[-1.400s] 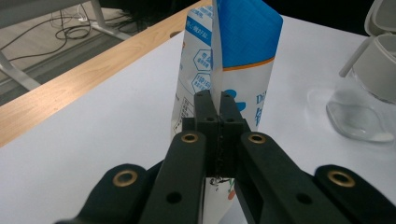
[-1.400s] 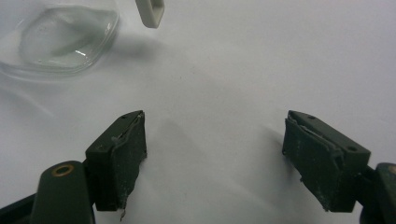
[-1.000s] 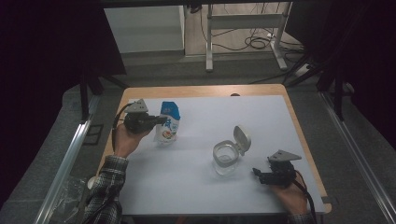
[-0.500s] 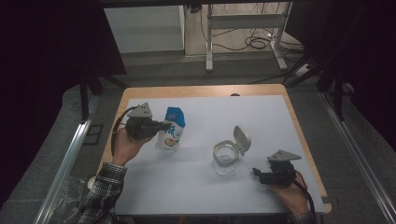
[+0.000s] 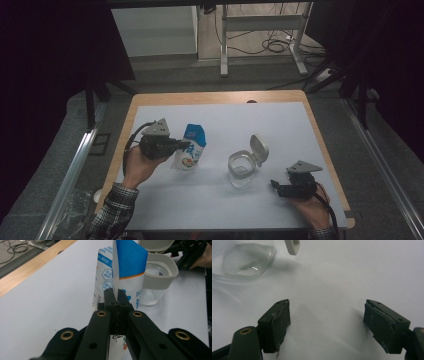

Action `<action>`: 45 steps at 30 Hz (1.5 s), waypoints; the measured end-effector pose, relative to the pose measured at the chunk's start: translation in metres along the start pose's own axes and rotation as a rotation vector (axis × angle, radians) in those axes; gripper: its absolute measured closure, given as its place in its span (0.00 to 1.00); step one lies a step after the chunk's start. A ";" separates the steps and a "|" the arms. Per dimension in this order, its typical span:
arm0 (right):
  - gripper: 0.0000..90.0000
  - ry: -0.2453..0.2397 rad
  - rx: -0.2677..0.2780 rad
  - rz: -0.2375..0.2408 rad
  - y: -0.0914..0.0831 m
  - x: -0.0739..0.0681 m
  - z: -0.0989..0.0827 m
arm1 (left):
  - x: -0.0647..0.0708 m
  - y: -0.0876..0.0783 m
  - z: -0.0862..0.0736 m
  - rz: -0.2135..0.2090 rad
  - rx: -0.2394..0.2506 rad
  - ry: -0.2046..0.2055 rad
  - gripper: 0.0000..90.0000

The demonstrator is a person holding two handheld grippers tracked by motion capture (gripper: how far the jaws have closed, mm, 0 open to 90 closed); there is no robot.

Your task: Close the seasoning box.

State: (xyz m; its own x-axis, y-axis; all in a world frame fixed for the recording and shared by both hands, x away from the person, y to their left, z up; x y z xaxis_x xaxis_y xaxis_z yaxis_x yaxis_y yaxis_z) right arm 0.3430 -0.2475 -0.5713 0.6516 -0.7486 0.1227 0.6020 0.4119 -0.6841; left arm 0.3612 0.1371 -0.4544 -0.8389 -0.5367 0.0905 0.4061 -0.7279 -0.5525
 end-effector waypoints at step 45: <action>0.29 -0.072 0.093 0.164 -0.023 -0.083 0.020 | 0.065 0.002 0.011 -0.058 -0.099 0.065 1.00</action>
State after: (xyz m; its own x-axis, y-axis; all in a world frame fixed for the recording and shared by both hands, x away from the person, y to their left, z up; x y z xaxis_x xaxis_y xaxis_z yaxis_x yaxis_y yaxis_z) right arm 0.2842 -0.1845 -0.5512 0.7740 -0.6295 0.0683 0.5228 0.5744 -0.6299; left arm 0.3118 0.0964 -0.4408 -0.8828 -0.4640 0.0725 0.3214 -0.7095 -0.6271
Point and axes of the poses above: each handheld gripper's, and its own axes: y roughly forward along the jaws, z roughly out of its top, x roughly to its right, the point moved 6 cm from there along y, roughly forward along the jaws, and after that the axes turned 5 degrees about -y, right-handed, at the moved point
